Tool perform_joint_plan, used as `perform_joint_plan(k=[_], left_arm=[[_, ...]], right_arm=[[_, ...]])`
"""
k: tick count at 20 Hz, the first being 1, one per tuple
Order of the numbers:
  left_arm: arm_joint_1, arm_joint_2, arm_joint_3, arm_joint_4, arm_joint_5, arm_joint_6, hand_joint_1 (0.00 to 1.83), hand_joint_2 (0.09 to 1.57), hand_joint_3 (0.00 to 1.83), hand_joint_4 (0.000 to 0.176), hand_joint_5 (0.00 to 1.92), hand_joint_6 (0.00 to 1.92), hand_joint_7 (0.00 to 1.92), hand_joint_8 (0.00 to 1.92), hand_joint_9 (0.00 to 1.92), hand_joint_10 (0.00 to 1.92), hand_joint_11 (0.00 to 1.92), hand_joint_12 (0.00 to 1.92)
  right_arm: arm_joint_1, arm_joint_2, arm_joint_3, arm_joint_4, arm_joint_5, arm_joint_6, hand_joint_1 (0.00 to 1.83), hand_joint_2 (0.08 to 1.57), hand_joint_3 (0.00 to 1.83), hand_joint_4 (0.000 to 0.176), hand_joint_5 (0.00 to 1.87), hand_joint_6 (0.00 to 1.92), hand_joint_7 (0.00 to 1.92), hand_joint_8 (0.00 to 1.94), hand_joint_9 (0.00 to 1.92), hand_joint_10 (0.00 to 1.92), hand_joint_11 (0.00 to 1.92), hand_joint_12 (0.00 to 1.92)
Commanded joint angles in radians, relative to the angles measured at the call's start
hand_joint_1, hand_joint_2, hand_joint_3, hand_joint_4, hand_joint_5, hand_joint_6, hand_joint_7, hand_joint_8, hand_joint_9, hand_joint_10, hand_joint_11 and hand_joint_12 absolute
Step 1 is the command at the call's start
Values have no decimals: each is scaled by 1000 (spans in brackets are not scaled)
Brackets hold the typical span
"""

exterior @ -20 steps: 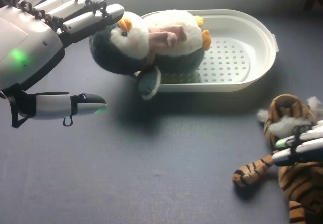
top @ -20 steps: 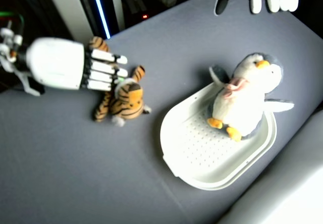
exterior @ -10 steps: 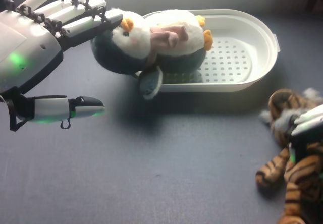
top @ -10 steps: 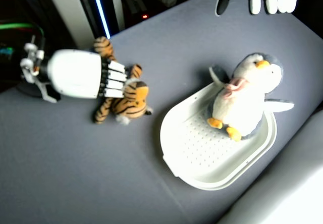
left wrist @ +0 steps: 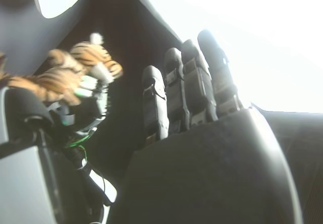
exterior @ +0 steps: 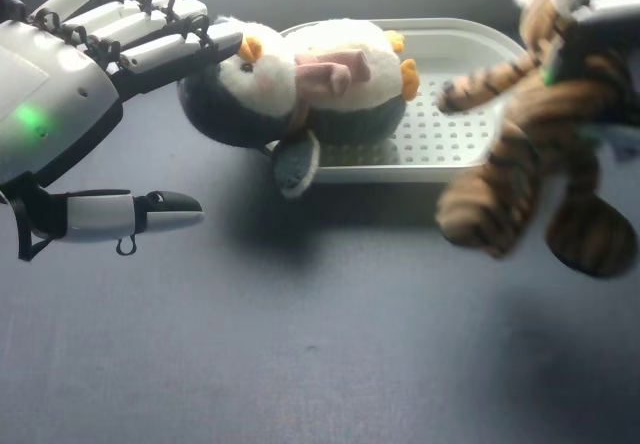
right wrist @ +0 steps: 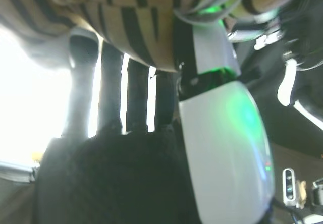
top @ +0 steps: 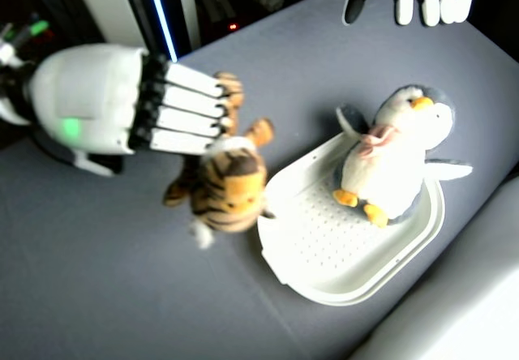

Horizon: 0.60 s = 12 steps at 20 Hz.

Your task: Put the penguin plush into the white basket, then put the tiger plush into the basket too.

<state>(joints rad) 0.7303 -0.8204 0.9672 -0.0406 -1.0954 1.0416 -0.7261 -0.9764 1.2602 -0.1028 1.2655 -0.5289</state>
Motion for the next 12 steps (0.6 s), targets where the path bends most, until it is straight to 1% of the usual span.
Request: perform_joint_plan(k=[1,2,3,4,5,6,7,8,9,10,11,12], left_arm=[[-6,-3,5,-4,-130,-2,798,910,0,71,346,3,305,1,288,6,0,783],[-6,-5,6,-4,-129,-2,801,909,0,70,347,2,304,0,287,4,0,774],[-6,-7,8,-4,-127,-2,814,908,0,71,345,1,299,0,278,1,0,745],[-6,-8,8,-4,-127,-2,788,916,3,51,348,1,305,2,269,0,0,720],[-6,-8,8,-3,-129,-3,716,918,2,66,345,0,308,2,272,1,0,754],[-6,-9,8,-2,-129,-3,671,922,4,68,343,0,304,0,265,0,0,764],[-6,-9,8,-1,-129,-3,671,922,4,68,343,0,304,0,265,0,0,764],[-6,-10,9,-1,-130,-3,692,918,0,73,332,0,311,1,274,2,0,800],[-6,-11,9,-1,-130,-2,692,918,0,73,332,0,311,1,274,2,0,800],[-6,-12,10,-1,-132,-3,773,895,0,79,332,1,318,3,282,5,0,803],[-5,-12,9,-2,-135,-4,804,883,0,82,327,0,315,1,278,3,0,798],[-1,-12,9,-6,-143,-10,1020,878,0,91,268,0,206,2,141,1,0,397]], right_arm=[[56,-28,36,48,36,-12,1366,1132,5,0,962,1072,784,1350,956,1009,806,1311],[81,-48,57,44,-3,-13,1277,1137,5,0,1054,781,816,1408,959,1294,908,1559],[122,-81,93,35,-70,-13,1356,1111,0,0,1043,856,895,1061,976,1253,961,1458],[162,-116,134,22,-149,-13,1242,1149,11,0,979,1004,809,1194,767,728,581,1147],[188,-151,177,14,-229,-13,1101,1067,0,45,655,384,421,436,369,267,121,793],[198,-167,201,14,-274,-13,961,1059,0,142,433,116,208,133,164,84,23,469],[205,-179,221,14,-305,-13,961,1059,0,142,433,116,208,133,164,84,23,469],[210,-190,241,14,-346,-13,663,1091,5,175,167,4,40,6,37,4,0,220],[211,-191,244,12,-355,-13,663,1091,5,175,167,4,40,6,37,4,0,220],[211,-191,246,11,-364,-16,536,1115,6,176,66,0,7,0,7,0,0,65],[211,-191,243,11,-364,-16,479,1131,9,176,20,0,1,0,1,0,0,12],[211,-191,226,11,-349,-16,372,1145,10,176,0,0,0,0,0,0,0,0]])
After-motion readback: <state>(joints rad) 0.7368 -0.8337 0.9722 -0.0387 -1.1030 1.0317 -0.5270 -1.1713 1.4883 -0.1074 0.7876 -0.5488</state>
